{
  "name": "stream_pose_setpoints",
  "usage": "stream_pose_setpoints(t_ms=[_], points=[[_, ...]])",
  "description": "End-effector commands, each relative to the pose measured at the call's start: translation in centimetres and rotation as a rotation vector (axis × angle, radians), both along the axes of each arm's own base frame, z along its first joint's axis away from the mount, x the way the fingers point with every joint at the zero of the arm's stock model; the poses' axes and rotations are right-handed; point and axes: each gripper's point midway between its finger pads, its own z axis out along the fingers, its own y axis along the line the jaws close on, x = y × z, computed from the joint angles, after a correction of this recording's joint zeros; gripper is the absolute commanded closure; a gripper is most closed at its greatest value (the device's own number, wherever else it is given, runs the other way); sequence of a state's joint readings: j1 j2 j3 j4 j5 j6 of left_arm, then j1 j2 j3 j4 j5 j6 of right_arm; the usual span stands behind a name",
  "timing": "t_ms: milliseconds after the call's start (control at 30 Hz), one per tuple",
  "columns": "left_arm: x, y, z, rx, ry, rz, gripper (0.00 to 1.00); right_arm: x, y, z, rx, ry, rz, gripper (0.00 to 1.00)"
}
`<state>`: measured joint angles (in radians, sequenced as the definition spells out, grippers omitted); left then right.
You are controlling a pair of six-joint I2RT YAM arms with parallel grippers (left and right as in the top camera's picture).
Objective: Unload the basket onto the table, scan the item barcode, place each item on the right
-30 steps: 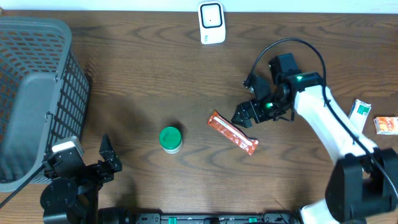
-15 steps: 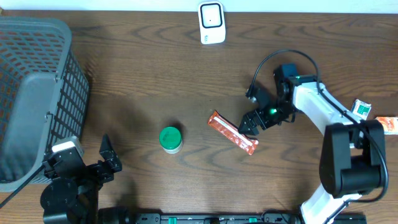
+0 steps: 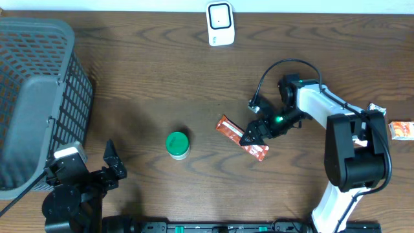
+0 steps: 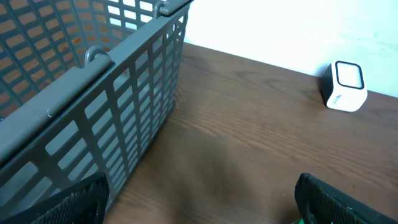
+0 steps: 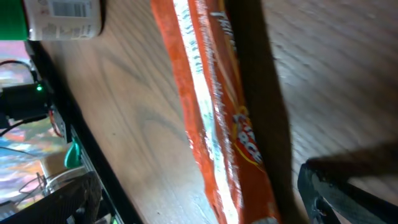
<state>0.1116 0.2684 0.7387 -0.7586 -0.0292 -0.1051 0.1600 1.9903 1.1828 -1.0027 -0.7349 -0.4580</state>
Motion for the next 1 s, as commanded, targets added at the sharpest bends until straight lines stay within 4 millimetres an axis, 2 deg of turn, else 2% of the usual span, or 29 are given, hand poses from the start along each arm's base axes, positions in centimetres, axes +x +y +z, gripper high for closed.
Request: stream_pose_setpoints(t_ms=[0, 267, 333, 400, 500, 533, 600, 633, 833, 967], points=[[0.0, 0.2, 0.2, -0.001, -0.006, 0.015, 0.04, -2.0, -1.3, -4.0, -0.141, 0.049, 0.085, 0.01], [0.0, 0.2, 0.2, -0.001, -0.006, 0.015, 0.04, -2.4, -2.4, -5.4, -0.279, 0.038, 0.112, 0.02], [0.0, 0.2, 0.2, -0.001, -0.006, 0.015, 0.04, -2.6, -3.3, -6.3, -0.342, 0.036, 0.101, 0.13], [0.0, 0.2, 0.2, -0.001, -0.006, 0.015, 0.04, -3.1, -4.0, -7.1, -0.387, 0.041, 0.097, 0.19], [0.0, 0.2, 0.2, -0.001, -0.006, 0.015, 0.04, -4.2, -4.4, -8.0, -0.393, 0.047, 0.099, 0.33], [0.0, 0.2, 0.2, -0.001, -0.006, 0.015, 0.04, -4.5, -4.4, -8.3, -0.390, 0.046, 0.097, 0.46], [0.0, 0.2, 0.2, -0.001, -0.006, 0.015, 0.04, -4.6, -4.4, -8.6, -0.392, 0.051, 0.080, 0.92], [0.0, 0.2, 0.2, -0.001, -0.006, 0.015, 0.04, -4.6, -4.4, -8.6, -0.394, 0.053, 0.074, 0.99], [0.0, 0.2, 0.2, -0.001, -0.006, 0.015, 0.04, -4.6, -3.4, -8.3, -0.344, 0.064, 0.056, 0.99], [0.0, 0.2, 0.2, -0.001, -0.006, 0.015, 0.04, -4.3, -2.2, -7.2, -0.273, 0.082, 0.039, 0.99]])
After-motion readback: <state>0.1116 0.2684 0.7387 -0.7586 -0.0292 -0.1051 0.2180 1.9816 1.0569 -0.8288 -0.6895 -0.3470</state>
